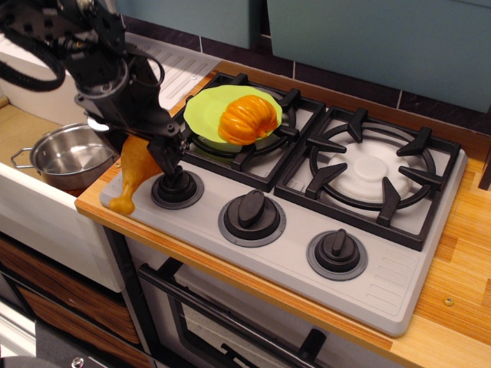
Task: Put pumpkin on plate and chickenwing in pot or pan in sink
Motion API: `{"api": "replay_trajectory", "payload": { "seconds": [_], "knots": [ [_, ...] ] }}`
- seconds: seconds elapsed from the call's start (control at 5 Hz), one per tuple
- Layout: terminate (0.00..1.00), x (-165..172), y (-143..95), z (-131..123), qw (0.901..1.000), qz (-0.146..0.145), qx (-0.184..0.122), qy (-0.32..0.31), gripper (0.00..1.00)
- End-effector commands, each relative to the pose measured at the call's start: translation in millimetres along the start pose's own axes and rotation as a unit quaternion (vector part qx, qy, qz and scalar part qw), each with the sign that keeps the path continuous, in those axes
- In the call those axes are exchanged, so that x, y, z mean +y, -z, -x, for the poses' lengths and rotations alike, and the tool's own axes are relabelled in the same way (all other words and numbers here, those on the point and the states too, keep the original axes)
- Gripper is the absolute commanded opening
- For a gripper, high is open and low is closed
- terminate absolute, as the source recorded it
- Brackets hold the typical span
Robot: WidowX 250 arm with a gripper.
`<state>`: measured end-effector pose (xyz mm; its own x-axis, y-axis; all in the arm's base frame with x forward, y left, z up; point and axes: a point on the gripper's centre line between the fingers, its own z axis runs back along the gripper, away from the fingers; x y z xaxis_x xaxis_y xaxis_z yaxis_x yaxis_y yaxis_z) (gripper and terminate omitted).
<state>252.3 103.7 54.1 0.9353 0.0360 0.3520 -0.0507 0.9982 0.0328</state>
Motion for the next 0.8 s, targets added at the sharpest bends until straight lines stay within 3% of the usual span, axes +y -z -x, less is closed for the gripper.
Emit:
{"api": "replay_trajectory", "payload": {
  "seconds": [0.0,0.6],
  "knots": [
    [0.00,51,-20,-29,0.9972,0.004,-0.052,0.054,0.00],
    [0.00,112,-5,-38,0.9920,0.015,-0.083,0.094,0.00]
  ]
}}
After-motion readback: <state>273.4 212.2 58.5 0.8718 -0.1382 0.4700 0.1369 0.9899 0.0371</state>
